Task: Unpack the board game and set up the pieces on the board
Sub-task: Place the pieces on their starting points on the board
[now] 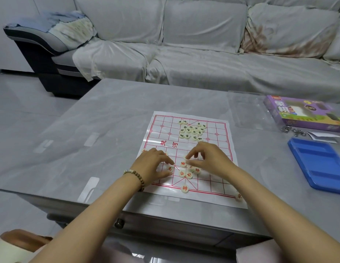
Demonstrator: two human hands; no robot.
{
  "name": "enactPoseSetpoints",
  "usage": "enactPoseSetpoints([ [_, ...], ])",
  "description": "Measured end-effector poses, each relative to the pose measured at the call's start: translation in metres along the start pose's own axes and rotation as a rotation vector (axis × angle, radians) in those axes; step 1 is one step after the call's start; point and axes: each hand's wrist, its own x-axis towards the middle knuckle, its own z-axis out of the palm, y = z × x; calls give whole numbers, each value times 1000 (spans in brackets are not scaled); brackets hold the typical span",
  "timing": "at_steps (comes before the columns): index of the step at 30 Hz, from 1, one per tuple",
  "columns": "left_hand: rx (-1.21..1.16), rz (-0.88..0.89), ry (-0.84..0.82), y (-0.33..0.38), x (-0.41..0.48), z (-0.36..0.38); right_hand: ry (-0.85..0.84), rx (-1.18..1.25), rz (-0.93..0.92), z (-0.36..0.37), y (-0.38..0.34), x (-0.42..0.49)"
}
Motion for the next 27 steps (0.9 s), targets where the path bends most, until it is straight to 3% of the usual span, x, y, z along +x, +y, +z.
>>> enactPoseSetpoints([
  [5,7,10,-8,5,2,4,-163,-210,-31,7,-2,-16],
  [13,50,78,19,24,6,10,-248,-205,-41,-5,14,-46],
  [21,68,80,17,27,6,8,-103,-80,25,11,14,-67],
  [27,-3,69,70,19,-4,0,-146,11,7,14,17,-67],
])
